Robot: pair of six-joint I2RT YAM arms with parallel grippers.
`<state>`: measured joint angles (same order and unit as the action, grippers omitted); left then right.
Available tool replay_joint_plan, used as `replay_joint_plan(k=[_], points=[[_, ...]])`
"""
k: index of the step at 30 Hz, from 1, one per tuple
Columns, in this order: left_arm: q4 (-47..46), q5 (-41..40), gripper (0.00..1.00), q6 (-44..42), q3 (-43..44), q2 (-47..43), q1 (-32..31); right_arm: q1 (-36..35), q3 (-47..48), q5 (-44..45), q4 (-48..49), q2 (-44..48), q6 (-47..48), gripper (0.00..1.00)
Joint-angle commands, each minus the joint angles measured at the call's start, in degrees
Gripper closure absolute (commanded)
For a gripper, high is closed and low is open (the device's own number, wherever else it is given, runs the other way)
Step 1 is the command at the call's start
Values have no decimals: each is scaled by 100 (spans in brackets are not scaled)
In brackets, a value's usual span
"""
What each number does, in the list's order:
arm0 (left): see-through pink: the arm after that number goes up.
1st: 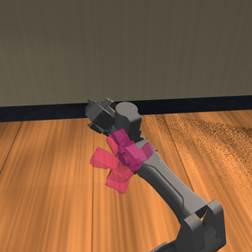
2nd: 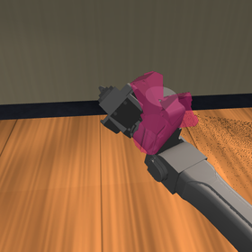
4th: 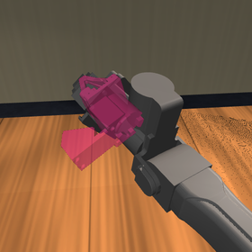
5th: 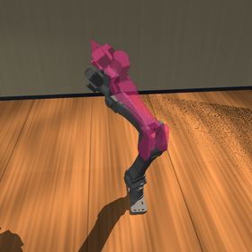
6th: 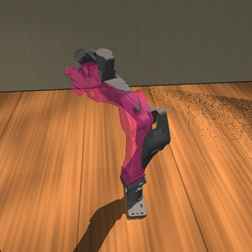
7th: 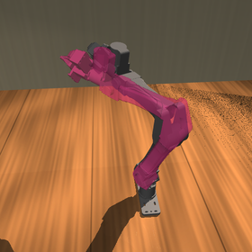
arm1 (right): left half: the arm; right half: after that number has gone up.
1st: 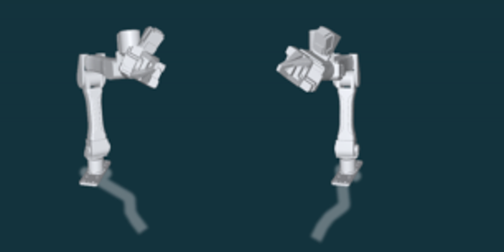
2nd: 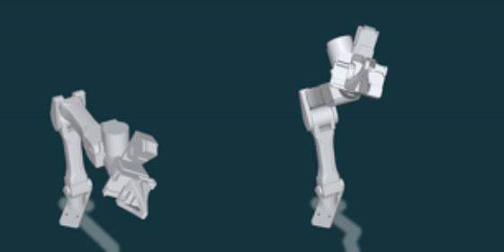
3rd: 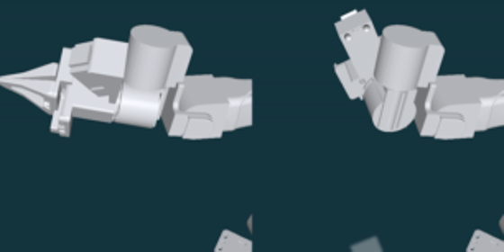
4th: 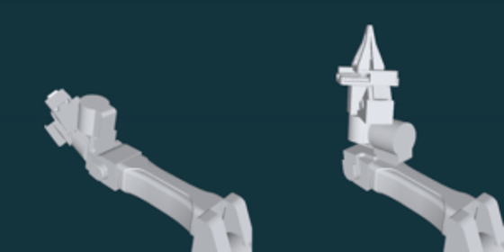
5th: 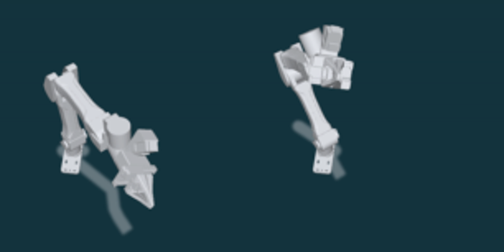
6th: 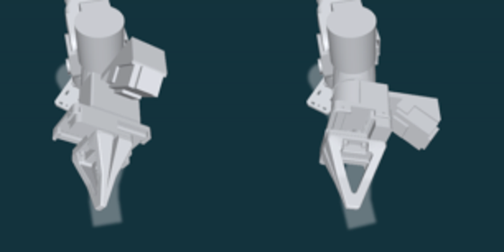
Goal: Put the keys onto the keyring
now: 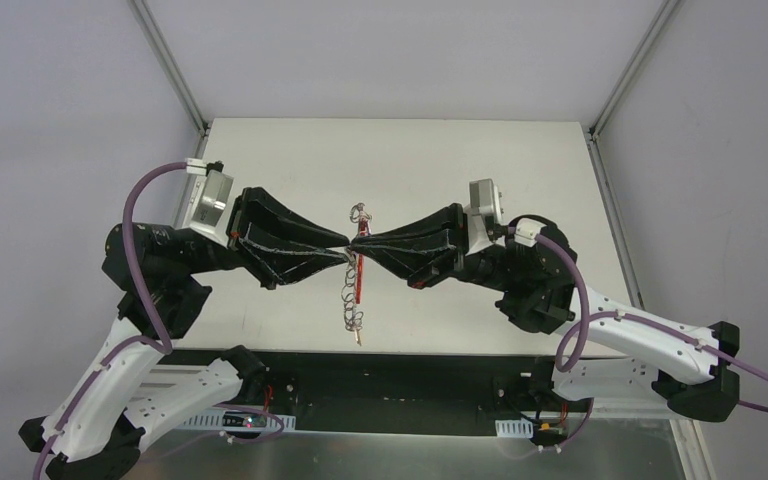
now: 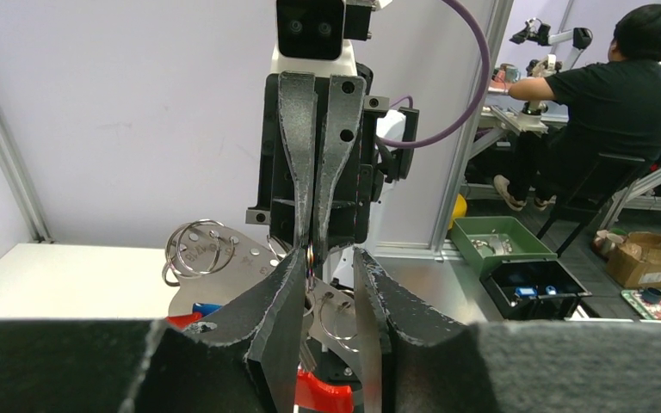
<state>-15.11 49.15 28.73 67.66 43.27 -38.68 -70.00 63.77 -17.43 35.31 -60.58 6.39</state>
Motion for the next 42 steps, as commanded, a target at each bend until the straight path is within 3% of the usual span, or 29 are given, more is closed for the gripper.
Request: replay_joint_plan(k=[1, 29, 33, 38, 42], points=[[-61, -112, 74, -166, -8, -96, -52, -31, 340, -68, 468, 156, 50, 100], [-39, -51, 74, -167, 68, 14, -52, -71, 606, -164, 481, -140, 52, 100], [-38, -28, 82, -171, 55, 6, -52, -75, 626, -182, 516, -152, 52, 100], [28, 64, 100, -174, 100, 55, -51, -80, 602, -183, 520, -119, 51, 100], [89, 85, 100, -175, 139, 91, -50, -84, 557, -173, 508, -63, 53, 100]])
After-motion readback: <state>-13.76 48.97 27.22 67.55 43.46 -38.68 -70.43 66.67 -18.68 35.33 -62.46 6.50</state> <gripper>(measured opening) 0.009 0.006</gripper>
